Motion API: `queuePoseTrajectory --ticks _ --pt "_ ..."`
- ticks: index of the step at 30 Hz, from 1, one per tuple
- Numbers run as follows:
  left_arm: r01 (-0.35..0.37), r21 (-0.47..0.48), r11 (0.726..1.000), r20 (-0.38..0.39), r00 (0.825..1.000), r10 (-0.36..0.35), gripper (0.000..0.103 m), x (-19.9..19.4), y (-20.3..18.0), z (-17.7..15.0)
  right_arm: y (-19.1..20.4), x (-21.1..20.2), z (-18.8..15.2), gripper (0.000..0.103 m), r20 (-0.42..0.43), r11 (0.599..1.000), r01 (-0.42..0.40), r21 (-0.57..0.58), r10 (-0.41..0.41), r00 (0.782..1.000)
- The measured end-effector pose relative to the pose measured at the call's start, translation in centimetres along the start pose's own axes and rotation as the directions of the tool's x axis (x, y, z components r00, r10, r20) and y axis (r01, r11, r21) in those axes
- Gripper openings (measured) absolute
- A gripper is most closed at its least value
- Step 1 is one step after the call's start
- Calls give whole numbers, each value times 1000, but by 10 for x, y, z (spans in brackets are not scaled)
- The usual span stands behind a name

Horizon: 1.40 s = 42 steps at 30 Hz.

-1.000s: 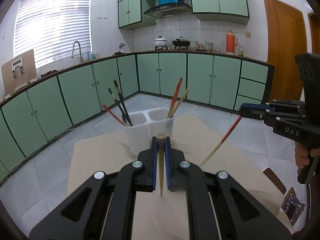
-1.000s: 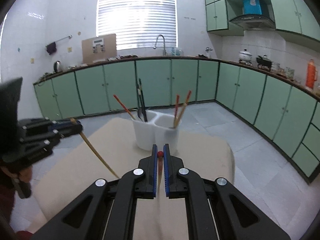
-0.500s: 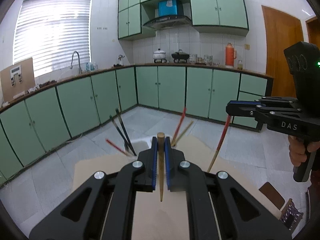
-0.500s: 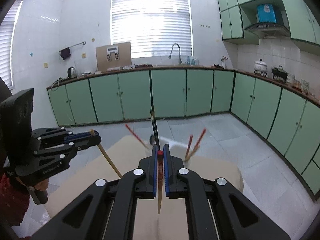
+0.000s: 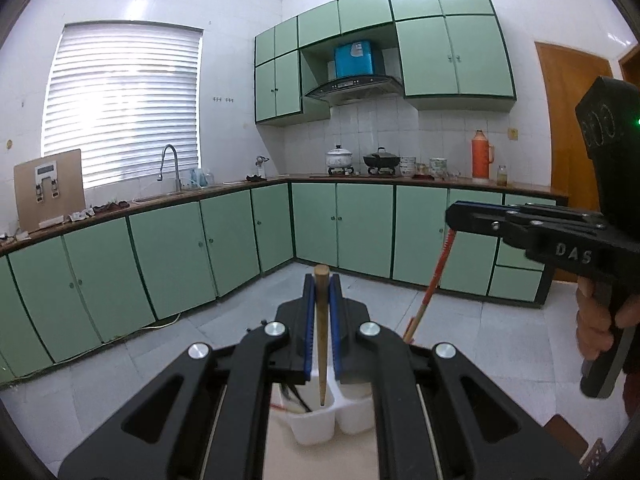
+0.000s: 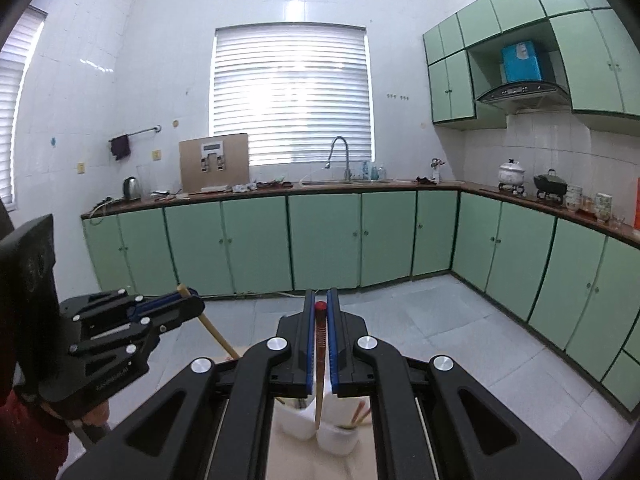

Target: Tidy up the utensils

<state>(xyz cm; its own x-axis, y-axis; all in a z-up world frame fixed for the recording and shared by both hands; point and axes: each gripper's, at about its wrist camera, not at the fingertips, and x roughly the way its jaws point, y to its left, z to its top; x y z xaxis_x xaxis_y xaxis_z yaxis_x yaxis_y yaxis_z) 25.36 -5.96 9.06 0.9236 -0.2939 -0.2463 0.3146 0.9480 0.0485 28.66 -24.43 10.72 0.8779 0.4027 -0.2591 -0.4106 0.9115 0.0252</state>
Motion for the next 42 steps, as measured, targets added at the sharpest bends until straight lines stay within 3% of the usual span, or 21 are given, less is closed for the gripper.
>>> queuePoseTrajectory --ticks 6,12,23,25,26,28,30,37,39,42 --pt "-39 -2 999 -6 999 39 6 42 1 -5 -5 48 -9 6 -53 999 32 -7 -33 998" --pt "-54 -6 999 -72 996 53 6 78 3 -27 -12 83 -40 6 -137 999 49 3 -48 989" --pt "-72 -33 997 -177 982 65 9 106 18 -68 -15 100 -76 7 -227 999 48 6 -46 973" --pt "-76 -36 996 -191 979 68 11 107 22 -74 -16 99 -80 11 -236 999 48 1 -47 971" --pt "-80 -40 996 -196 978 70 14 107 24 -76 -18 97 -82 13 -235 999 52 3 -49 971" --pt "-87 -49 995 -196 978 76 24 103 26 -79 -20 90 -83 28 -227 998 59 12 -55 972" --pt "-96 -59 994 -181 980 84 37 94 28 -80 -24 82 -84 34 -214 997 70 20 -64 975" --pt "-130 -77 988 -133 984 119 57 54 26 -82 -28 42 -89 54 -156 992 113 57 -103 982" --pt "-137 -89 986 -119 985 126 70 38 25 -84 -28 31 -93 59 -145 990 125 65 -115 983" --pt "-160 -98 982 -107 983 150 81 17 23 -90 -26 14 -102 66 -137 988 132 82 -121 983"
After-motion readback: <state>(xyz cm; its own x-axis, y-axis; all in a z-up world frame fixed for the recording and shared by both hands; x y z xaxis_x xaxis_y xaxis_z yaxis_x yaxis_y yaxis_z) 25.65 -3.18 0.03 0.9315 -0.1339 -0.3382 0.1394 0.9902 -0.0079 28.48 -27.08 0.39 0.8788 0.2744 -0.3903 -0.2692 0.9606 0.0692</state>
